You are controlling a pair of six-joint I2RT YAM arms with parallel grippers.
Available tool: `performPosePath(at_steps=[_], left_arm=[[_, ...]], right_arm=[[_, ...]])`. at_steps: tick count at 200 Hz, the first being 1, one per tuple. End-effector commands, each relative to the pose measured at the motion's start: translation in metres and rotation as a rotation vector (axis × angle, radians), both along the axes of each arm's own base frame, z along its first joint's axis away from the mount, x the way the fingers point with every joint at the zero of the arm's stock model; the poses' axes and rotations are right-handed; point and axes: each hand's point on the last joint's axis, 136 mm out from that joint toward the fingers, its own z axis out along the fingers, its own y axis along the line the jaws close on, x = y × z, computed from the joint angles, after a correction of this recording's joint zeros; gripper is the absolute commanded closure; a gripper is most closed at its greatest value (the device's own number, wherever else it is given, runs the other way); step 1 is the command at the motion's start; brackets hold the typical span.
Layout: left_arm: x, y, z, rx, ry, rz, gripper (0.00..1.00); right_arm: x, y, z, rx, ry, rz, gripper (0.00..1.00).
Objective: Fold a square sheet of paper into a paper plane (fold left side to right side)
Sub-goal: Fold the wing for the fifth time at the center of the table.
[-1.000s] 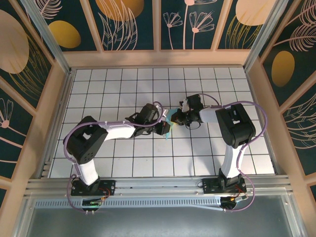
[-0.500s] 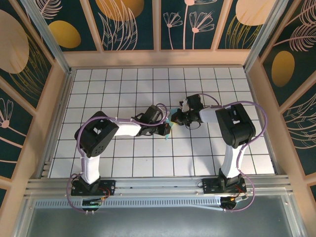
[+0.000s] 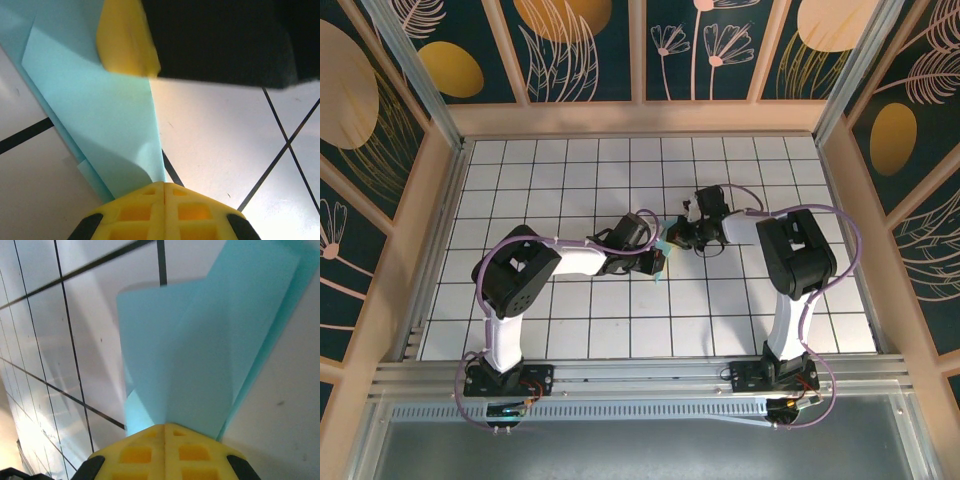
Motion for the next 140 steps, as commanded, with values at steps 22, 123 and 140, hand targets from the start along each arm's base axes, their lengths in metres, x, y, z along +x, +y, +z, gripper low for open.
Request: performPosePath(at_steps=[22,123,140], left_arm=[[-0.011,0.018,-0.030,0.095,0.068,0.020,1.00],[-0.008,0.003,0.006,-0.009,0.040,0.001,1.00],[-0.004,-0.006,0.027,-0.059,0.022,-0.009,1.00]], right_arm=[[0.027,-0.005,0.020,0.014,-0.078,-0.023,1.00],[0.023,-0.023,-0.028,-0.091,0.014,-0.050,1.00],[0.018,-0.024,-0.031,-0.090,0.031,-0.041,1.00]])
